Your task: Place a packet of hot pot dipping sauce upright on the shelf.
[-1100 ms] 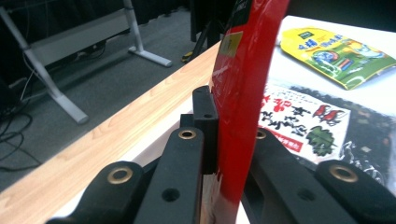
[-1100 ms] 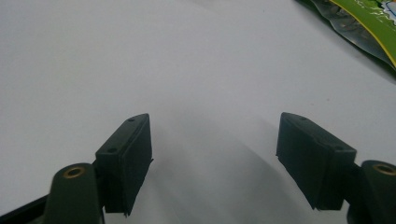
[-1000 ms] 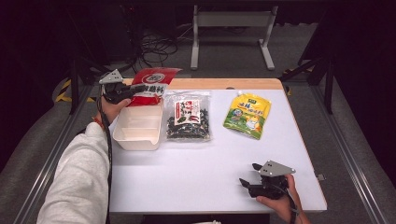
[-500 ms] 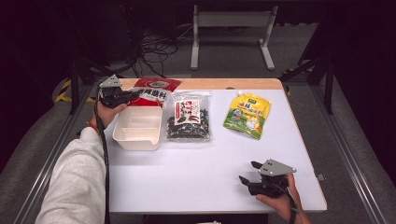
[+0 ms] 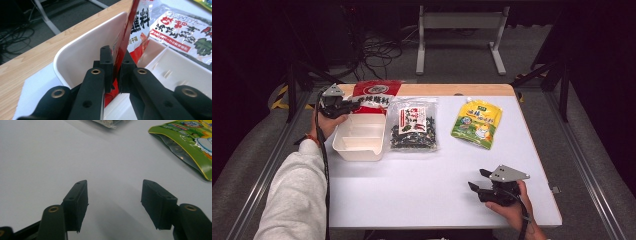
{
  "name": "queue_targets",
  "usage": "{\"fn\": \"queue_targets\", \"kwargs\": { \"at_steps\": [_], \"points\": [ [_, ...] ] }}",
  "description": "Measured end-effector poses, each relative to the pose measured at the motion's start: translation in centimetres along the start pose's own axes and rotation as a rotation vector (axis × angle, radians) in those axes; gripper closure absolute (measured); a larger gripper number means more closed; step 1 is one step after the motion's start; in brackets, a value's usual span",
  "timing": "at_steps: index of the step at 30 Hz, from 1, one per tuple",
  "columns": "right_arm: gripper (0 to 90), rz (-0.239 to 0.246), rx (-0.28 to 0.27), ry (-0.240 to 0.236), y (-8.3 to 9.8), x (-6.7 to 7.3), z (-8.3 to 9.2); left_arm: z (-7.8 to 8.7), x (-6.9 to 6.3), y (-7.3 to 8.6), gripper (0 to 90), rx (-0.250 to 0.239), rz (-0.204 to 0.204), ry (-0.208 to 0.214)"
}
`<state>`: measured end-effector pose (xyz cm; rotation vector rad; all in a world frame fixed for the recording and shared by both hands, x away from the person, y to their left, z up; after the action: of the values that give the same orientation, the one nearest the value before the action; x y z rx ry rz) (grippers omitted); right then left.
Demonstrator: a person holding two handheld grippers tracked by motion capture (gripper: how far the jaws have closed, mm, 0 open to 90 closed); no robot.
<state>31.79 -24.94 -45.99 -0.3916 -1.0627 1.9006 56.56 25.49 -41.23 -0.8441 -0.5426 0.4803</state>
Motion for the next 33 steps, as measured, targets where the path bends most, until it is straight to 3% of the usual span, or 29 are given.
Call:
{"fn": "queue_targets", "kwargs": {
  "at_steps": [6,10,12,14,21,26,28,30,33],
  "points": [
    [42.2,-0.018,-0.008,-0.011,-0.1,-0.6,0.2,0.7,-0.5,-0.2,69.5,0.002,0.048,-0.048],
    [45.6,0.003,0.001,-0.024,-0.2,-0.6,0.2,2.2,-1.4,-1.1,60.9,-0.022,0.016,-0.093],
    [48.0,0.011,0.009,-0.027,-0.2,-0.5,0.0,3.3,-2.0,-1.4,56.6,-0.059,0.028,-0.107],
    [50.1,0.011,0.011,-0.033,-0.3,-0.5,0.0,4.2,-2.6,-1.6,49.1,-0.059,0.038,-0.134],
    [61.4,0.014,0.008,-0.063,-1.2,-1.5,-0.4,7.2,-5.7,-1.7,39.7,-0.129,0.009,-0.129],
    [63.7,0.022,0.004,-0.08,-2.1,-2.1,-1.1,8.4,-8.1,-1.6,28.5,-0.155,-0.01,-0.097],
    [65.3,0.028,0.011,-0.085,-2.3,-2.2,-1.2,8.6,-8.4,-1.7,24.1,-0.158,-0.01,-0.096],
    [67.3,0.038,0.018,-0.095,-2.6,-2.3,-1.3,9.3,-9.7,-1.8,22.9,-0.157,-0.012,-0.112],
    [67.4,0.04,0.011,-0.104,-3.1,-2.6,-1.5,10.5,-11.3,-1.7,18.6,-0.176,-0.022,-0.103]
  ]
}}
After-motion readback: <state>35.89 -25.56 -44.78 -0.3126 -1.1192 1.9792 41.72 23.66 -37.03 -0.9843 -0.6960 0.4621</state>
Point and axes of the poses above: each handheld gripper's, and its own axes: z roughly backward along the jaws, y roughly out of its underside, x roughly to its left, the point moved 2 cm from there along -z, roughly forward along the jaws, and after that the axes turned 14 degrees about -z, right-handed, at the moved point
